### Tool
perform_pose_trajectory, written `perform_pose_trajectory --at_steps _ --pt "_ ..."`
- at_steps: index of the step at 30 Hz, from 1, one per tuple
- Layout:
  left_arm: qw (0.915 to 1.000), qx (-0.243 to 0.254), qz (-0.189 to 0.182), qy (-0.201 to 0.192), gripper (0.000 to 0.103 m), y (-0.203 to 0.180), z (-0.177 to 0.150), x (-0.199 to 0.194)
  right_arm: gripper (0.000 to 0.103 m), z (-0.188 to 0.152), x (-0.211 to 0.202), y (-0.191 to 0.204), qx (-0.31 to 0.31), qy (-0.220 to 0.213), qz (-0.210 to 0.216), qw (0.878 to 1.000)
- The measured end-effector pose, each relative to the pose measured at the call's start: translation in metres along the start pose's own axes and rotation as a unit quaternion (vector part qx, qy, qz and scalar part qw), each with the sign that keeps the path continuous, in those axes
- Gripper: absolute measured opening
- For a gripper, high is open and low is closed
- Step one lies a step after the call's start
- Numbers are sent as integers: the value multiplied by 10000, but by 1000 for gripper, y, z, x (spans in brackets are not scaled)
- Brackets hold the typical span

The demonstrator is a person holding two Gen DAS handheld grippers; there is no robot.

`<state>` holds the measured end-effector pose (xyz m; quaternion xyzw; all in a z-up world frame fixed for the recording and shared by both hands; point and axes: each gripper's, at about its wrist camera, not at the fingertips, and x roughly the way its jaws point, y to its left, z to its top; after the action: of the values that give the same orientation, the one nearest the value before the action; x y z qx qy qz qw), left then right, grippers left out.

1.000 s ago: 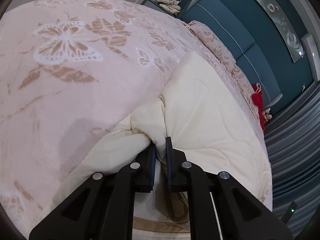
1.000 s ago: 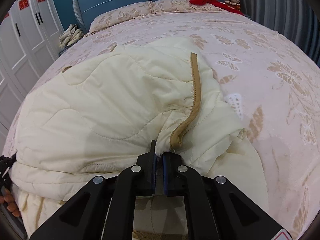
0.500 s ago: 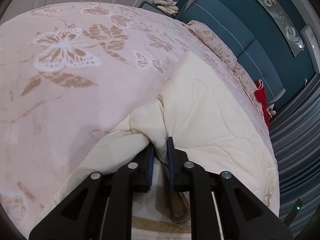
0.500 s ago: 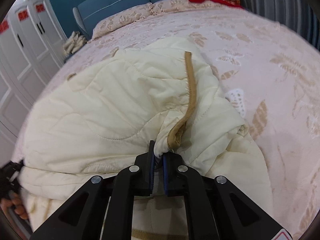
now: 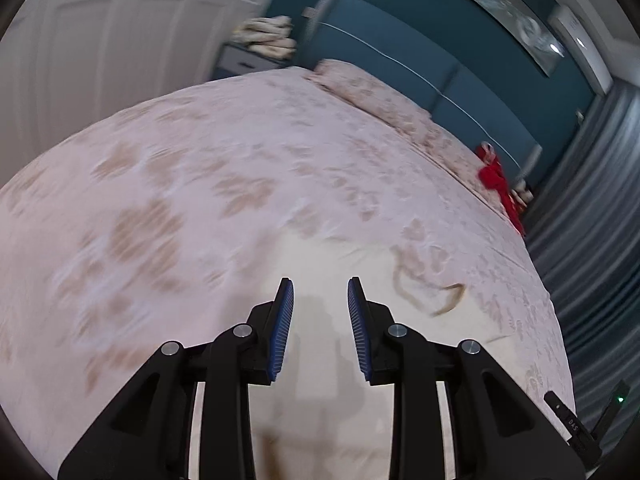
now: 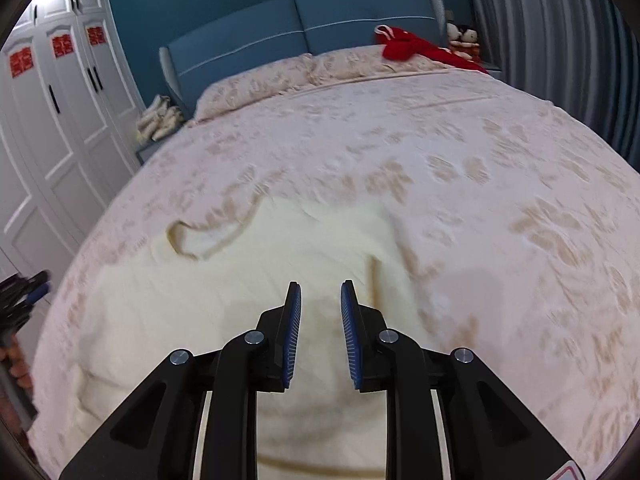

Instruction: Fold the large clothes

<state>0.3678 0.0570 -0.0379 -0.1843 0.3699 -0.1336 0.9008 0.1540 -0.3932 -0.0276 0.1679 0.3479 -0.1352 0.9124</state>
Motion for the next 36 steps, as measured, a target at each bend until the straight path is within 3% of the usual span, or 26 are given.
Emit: perform_pose_trajectory --at_steps 3,6,10,15,27,33,36 --pt "9992 297 -21 258 27 -35 15 43 14 10 24 21 -222 -7 8 9998" --pt "9977 443 101 495 27 -49 8 78 14 10 56 30 -371 158 -100 9991" --pt "9948 676 402 643 26 -52 -12 114 14 -4 93 23 -383 439 -324 9978" --pt "9937 571 483 832 26 -34 -32 137 9 -29 114 8 -376 596 -333 9970" --pt "9931 849 512 630 26 -24 -58 151 6 -40 124 -10 3 577 100 9983" --pt "9866 1195 754 813 26 -39 -50 146 7 -30 96 -21 198 655 -74 9976" --pt "9855 1386 405 895 26 -60 -32 130 8 -10 69 -40 364 279 -221 9987"
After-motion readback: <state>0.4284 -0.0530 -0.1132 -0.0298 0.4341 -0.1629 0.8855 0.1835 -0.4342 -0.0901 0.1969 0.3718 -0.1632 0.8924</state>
